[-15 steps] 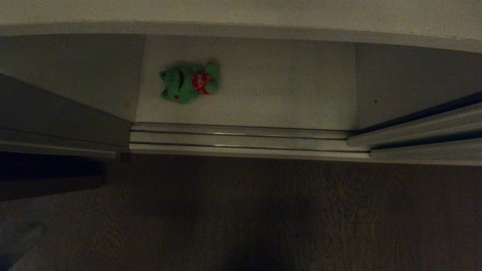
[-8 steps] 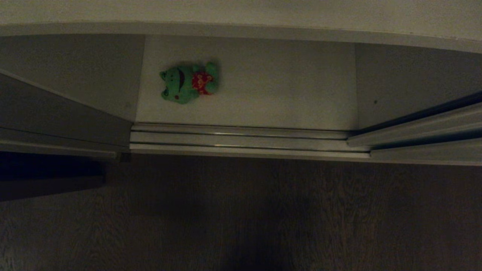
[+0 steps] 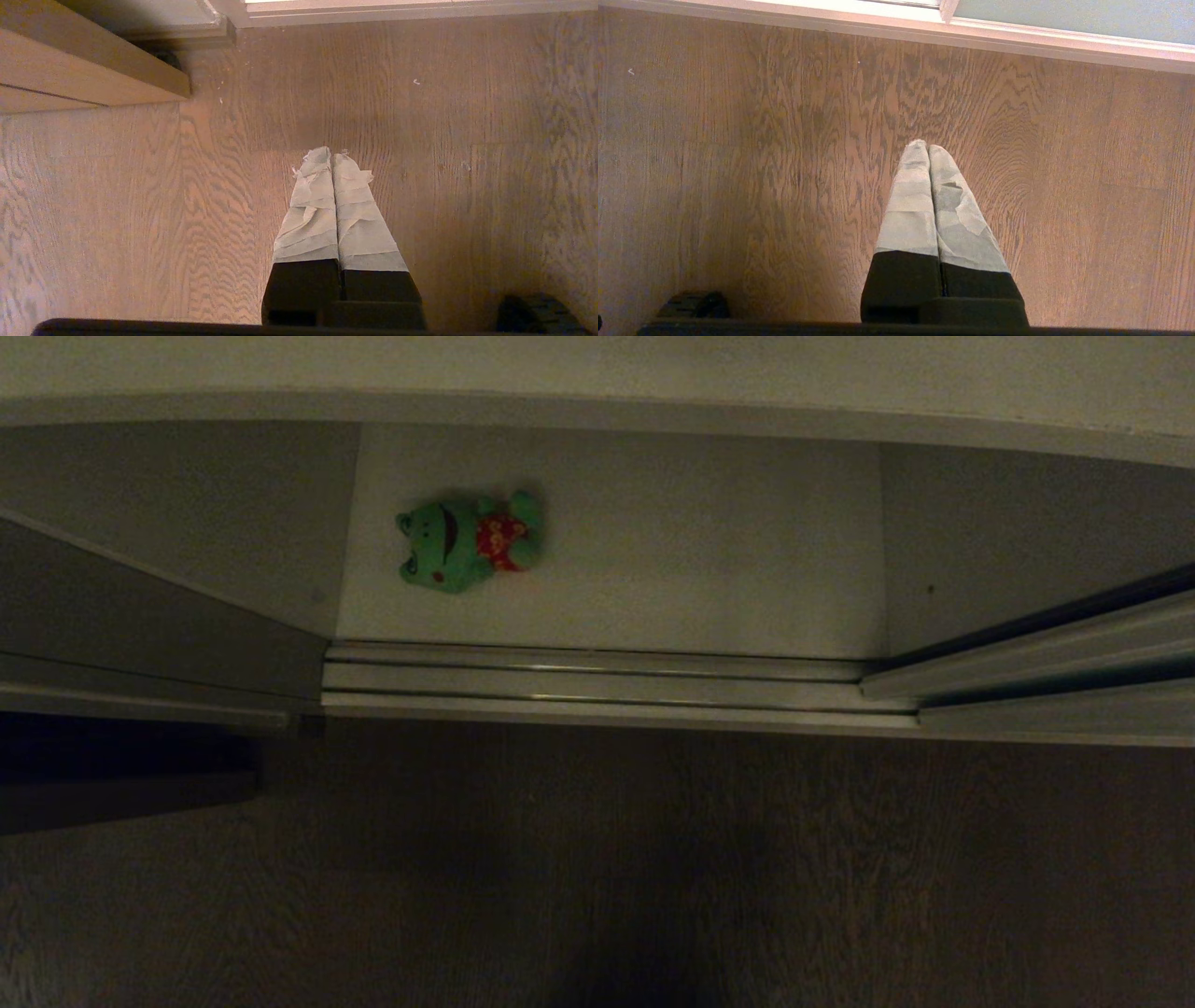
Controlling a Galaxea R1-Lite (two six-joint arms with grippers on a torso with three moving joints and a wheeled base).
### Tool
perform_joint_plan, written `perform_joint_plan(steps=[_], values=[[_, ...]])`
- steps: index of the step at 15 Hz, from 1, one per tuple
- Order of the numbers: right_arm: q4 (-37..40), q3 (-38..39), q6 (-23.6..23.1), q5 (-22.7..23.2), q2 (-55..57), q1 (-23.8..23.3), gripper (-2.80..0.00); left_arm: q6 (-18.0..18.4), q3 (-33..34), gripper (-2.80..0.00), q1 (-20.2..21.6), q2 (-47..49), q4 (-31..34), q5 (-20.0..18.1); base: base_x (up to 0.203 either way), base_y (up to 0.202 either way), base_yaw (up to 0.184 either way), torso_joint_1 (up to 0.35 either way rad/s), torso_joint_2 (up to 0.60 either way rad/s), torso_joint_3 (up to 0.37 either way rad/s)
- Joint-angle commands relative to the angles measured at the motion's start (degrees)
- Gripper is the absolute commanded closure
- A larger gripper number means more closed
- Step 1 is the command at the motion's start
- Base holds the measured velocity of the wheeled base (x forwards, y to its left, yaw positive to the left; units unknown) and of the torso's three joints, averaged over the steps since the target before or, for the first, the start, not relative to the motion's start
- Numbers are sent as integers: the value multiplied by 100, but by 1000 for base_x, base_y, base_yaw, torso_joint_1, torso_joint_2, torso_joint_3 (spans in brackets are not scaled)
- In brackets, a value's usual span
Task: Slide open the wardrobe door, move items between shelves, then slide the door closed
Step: Place the blue doll on the lower shelf
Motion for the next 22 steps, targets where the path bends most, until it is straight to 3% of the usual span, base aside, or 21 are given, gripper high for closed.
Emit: perform_joint_plan(steps=[1,5,22], values=[[-2,-4,-2,2,-2,0,0,-10,7,0,1,29,4,9,0,0,0,0,0,0],[-2,5,-2,2,-2,-1,0,-248,7,0,1,29,-14,17,0,0,0,3,2,103],[-2,-4,-2,2,-2,6,0,-600,7,0,1,29,-21,220,0,0,0,1,2,202]])
